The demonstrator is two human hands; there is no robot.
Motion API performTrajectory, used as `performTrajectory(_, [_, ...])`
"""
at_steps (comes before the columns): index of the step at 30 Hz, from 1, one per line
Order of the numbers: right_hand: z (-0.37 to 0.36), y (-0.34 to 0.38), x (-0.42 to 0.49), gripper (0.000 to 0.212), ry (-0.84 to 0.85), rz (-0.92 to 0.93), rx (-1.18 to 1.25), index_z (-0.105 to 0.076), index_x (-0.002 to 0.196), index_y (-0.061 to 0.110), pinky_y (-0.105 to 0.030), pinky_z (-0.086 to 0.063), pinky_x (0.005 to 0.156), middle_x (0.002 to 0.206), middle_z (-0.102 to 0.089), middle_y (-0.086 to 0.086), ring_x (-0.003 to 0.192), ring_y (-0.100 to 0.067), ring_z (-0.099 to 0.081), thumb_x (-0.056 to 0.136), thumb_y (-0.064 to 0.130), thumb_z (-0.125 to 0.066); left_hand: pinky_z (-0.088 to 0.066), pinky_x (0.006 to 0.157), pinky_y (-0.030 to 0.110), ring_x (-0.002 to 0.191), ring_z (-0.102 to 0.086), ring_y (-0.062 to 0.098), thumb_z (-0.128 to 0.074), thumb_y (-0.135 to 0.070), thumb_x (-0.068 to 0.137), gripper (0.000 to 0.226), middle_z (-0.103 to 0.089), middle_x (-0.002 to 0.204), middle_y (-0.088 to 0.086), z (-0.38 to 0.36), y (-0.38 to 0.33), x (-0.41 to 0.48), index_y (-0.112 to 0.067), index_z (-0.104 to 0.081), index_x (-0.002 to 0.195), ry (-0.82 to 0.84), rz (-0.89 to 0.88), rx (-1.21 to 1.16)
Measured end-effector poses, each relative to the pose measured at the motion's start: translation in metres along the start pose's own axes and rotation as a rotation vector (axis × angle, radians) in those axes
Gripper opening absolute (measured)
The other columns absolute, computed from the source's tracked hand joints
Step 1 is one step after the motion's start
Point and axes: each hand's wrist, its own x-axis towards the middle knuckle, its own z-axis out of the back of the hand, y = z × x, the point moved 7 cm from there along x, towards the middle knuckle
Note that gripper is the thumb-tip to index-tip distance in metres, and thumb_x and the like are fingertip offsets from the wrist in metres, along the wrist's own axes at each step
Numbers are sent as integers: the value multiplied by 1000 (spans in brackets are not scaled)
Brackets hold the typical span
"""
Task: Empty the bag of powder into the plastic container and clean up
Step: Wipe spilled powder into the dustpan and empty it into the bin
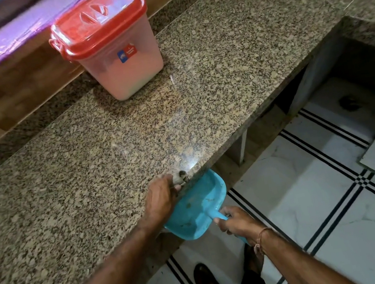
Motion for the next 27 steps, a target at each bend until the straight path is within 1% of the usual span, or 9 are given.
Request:
performTrajectory(4, [0,-1,1,29,5,10,-9,-67,108,2,-26,-46,62,78,-63,0,69,-11,-56,93,26,-67,-51,59,19,72,-59,7,-53,-25,105,20,-62,85,-5,21,8,10,-22,-61,87,-99,86,-275])
performTrajectory(6, [1,-2,1,29,2,13,-25,-67,106,2,-25,-46,60,77,-63,1,68,-10,-56,92,28,-68,-50,56,19,70,-62,7,-58,-25,102,16,-67,85,-3,23,12,17,-25,-63,87,-51,133,-310])
performTrajectory(8, [3,-4,1,26,5,20,-39,-67,101,4,-24,-46,60,77,-64,2,68,-9,-57,92,29,-68,-44,58,17,73,-59,4,-64,-29,98,7,-67,90,-3,12,9,20,-24,-66,93,34,113,-220])
performTrajectory(10, [3,-4,0,19,10,26,-47,-67,93,8,-24,-46,61,76,-63,3,67,-8,-57,92,28,-68,-38,59,16,75,-56,4,-65,-32,97,13,-63,89,-5,1,4,23,-20,-68,97,91,87,-139])
performTrajectory(13, [0,-3,-2,12,31,29,-61,-63,84,18,-26,-47,63,75,-64,3,68,-9,-57,92,26,-68,-42,55,17,72,-59,8,-63,-34,98,19,-64,86,-4,-3,6,32,-16,-68,103,201,141,-166])
performTrajectory(16, [-3,0,-3,12,50,17,-50,-62,86,18,-22,-45,60,76,-64,2,67,-9,-56,92,26,-68,-45,55,19,73,-60,11,-61,-28,100,18,-67,89,2,1,10,37,-12,-67,104,266,198,-210])
performTrajectory(20, [-1,2,-4,12,54,-2,-25,-65,92,12,-23,-45,60,78,-62,1,68,-9,-55,93,24,-67,-42,56,20,73,-62,13,-62,-29,99,17,-68,84,-2,0,9,16,-14,-69,96,182,194,-254])
performTrajectory(25, [6,3,-4,12,68,15,-44,-65,94,14,-19,-44,57,79,-62,1,68,-8,-55,94,26,-66,-51,62,22,80,-67,10,-62,-28,99,10,-70,92,-7,22,23,1,-23,-70,102,-117,262,-430])
performTrajectory(27, [7,3,-5,13,85,28,-45,-65,96,13,-18,-44,58,81,-63,0,68,-8,-55,96,26,-64,-54,66,26,80,-66,10,-66,-30,97,13,-69,94,-8,23,26,5,-23,-70,107,-116,280,-328])
